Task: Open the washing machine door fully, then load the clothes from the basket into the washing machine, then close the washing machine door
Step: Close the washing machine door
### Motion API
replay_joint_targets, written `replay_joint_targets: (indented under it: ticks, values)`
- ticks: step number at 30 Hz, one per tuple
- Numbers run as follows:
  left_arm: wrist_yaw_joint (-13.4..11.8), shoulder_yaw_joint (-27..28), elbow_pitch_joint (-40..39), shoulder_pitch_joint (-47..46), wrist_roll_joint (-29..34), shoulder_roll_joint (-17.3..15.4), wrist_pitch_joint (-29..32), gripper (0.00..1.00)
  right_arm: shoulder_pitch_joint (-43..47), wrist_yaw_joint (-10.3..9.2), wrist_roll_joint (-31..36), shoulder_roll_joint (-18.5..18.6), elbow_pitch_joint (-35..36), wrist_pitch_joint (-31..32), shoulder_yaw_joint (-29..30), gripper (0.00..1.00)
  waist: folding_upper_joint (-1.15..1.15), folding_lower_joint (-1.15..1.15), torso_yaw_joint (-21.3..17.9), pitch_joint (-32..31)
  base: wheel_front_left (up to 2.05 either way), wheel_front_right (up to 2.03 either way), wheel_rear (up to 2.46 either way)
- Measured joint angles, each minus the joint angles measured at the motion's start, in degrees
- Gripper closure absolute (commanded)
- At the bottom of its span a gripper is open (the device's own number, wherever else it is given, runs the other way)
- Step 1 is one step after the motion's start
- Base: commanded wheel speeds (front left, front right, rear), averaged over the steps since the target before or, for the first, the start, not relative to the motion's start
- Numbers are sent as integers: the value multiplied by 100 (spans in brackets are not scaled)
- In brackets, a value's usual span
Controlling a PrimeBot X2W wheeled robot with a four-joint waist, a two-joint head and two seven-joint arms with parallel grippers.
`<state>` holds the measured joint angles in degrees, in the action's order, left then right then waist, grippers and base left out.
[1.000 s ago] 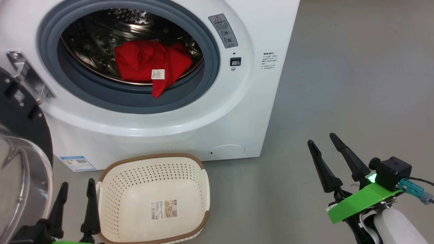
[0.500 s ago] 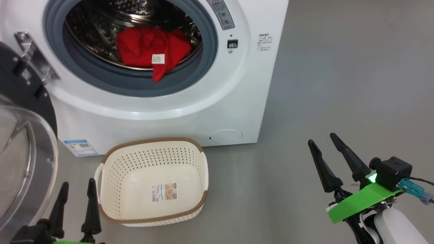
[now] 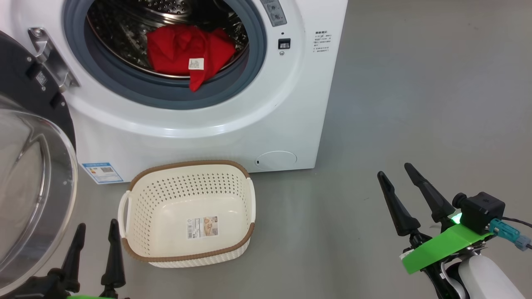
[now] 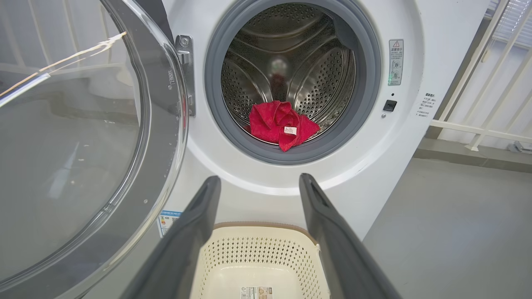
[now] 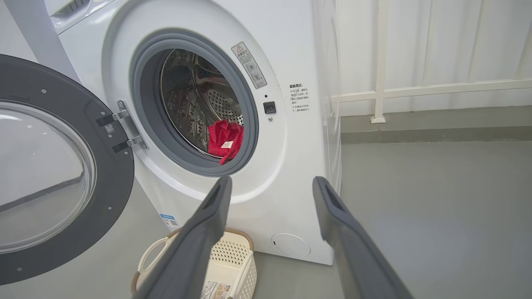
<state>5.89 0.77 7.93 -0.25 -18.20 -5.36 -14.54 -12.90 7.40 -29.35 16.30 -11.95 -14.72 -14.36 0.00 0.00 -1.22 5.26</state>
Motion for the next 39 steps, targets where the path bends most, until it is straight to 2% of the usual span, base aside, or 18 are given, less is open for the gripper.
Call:
replay_joint_targets:
  ticks: [24,39]
  values:
    - [33,-23,38,1,99,0,0,0,1,0,-16,21,-35,0,-69,0,0,0,115,-48,0,0,0]
    - [-144,10,85,2,201,66,0,0,2,0,-26,31,-67,0,-129,0,0,0,673,-83,0,0,0]
